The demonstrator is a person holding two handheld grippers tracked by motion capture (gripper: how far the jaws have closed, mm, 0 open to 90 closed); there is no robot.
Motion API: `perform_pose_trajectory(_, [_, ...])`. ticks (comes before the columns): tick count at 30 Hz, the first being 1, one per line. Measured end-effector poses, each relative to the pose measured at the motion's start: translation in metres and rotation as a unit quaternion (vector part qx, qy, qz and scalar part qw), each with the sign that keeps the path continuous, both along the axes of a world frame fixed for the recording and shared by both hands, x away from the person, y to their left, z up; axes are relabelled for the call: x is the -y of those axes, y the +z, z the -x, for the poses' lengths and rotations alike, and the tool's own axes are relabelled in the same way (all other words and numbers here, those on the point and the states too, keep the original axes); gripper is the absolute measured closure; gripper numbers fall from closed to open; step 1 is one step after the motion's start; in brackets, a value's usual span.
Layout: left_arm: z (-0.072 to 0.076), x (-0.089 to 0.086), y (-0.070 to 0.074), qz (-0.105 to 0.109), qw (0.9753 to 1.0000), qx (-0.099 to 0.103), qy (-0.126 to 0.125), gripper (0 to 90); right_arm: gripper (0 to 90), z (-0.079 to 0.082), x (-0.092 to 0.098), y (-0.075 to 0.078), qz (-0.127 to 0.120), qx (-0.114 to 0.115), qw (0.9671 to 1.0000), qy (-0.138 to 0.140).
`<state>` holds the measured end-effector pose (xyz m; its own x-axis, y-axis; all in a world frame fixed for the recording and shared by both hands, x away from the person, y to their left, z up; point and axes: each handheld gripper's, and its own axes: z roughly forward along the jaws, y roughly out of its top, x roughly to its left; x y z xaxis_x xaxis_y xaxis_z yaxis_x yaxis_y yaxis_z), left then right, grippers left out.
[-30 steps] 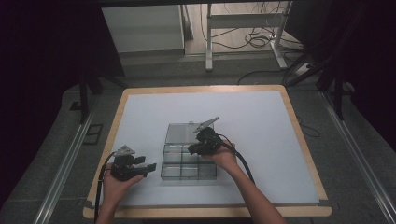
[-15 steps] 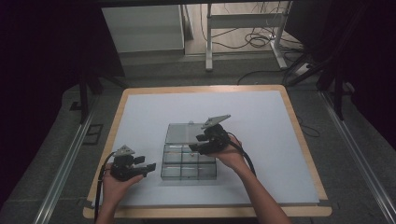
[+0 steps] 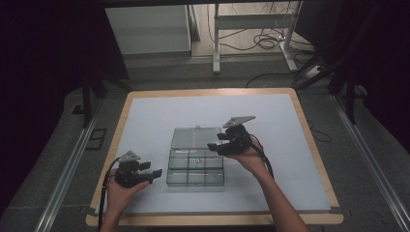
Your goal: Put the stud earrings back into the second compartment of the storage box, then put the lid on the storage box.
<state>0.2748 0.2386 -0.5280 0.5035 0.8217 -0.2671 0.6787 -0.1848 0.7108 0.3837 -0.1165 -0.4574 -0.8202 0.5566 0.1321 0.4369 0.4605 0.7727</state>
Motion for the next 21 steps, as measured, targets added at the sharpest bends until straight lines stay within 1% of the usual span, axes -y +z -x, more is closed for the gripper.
perform_pose_trajectory(2, [0.000,0.000,0.000,0.000,1.0000,0.000,0.000,35.2,35.9,-0.002,0.004,0.000,0.002,0.001,1.0000,-0.010])
perform_pose_trajectory(4, [0.000,0.000,-0.001,-0.002,1.0000,-0.001,-0.001,35.2,35.8,-0.004,0.009,0.000,0.004,0.000,0.9997,-0.026])
perform_pose_trajectory(7, [0.000,0.001,-0.001,-0.002,1.0000,-0.001,-0.001,35.1,35.6,-0.009,0.015,-0.002,0.001,-0.008,0.9990,-0.044])
perform_pose_trajectory(12, [0.000,0.000,0.000,-0.002,1.0000,-0.001,-0.001,35.2,35.3,-0.014,0.020,-0.005,0.002,-0.013,0.9981,-0.060])
perform_pose_trajectory(18, [0.000,0.000,0.000,-0.001,1.0000,0.000,0.000,35.2,34.8,-0.020,0.023,-0.008,0.006,-0.018,0.9974,-0.069])
perform_pose_trajectory(21, [-0.001,0.000,-0.001,-0.001,1.0000,-0.001,0.000,35.1,34.7,-0.022,0.023,-0.010,0.007,-0.016,0.9970,-0.075])
